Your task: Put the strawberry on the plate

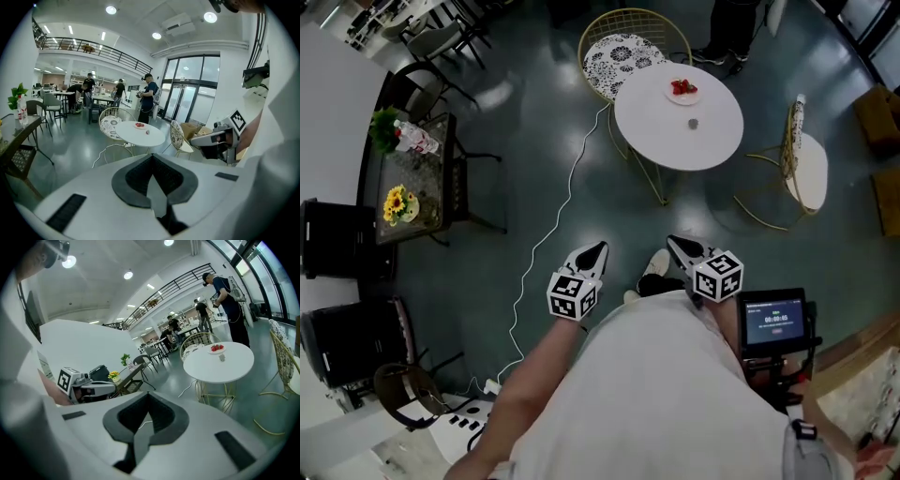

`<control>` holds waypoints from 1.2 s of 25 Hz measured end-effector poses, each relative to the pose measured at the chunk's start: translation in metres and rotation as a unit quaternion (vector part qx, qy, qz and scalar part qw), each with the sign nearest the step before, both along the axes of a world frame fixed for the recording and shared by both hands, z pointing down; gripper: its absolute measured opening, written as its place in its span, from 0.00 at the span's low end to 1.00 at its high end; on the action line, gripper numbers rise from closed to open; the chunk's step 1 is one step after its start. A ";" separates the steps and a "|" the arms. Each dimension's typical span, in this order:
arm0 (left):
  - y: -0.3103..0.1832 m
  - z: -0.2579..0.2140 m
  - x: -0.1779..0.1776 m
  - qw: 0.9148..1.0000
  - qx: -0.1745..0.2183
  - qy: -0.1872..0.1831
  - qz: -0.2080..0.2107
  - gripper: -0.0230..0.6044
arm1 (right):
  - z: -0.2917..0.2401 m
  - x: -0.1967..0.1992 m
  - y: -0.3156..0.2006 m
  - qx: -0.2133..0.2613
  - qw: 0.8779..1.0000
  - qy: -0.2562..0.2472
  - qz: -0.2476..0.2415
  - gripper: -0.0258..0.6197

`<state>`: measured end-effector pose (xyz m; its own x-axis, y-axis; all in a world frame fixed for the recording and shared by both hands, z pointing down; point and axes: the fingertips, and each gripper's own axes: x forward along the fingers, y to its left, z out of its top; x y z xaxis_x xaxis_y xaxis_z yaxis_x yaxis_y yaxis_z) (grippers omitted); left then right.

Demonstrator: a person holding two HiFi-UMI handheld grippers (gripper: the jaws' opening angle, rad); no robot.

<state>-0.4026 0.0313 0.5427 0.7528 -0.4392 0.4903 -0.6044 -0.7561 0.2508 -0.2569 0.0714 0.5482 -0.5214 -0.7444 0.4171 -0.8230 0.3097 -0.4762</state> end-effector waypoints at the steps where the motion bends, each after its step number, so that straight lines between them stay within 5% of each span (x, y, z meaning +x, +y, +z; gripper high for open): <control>1: -0.015 0.004 0.012 1.000 -0.002 -0.003 0.002 0.05 | 0.004 0.011 -0.018 0.002 1.000 -0.004 0.001 0.05; 21: -0.088 -0.027 0.054 0.997 0.000 -0.015 0.079 0.05 | -0.021 0.047 -0.079 0.014 0.997 -0.014 0.068 0.05; 30: -0.122 -0.009 0.121 0.991 -0.016 -0.024 0.129 0.05 | 0.004 0.110 -0.091 -0.008 0.992 -0.022 0.126 0.05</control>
<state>-0.2821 -0.0911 0.5338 0.8134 -0.2182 0.5393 -0.4036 -0.8792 0.2531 -0.1467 -0.0196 0.5520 -0.3375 -0.8471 0.4105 -0.8518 0.0891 -0.5163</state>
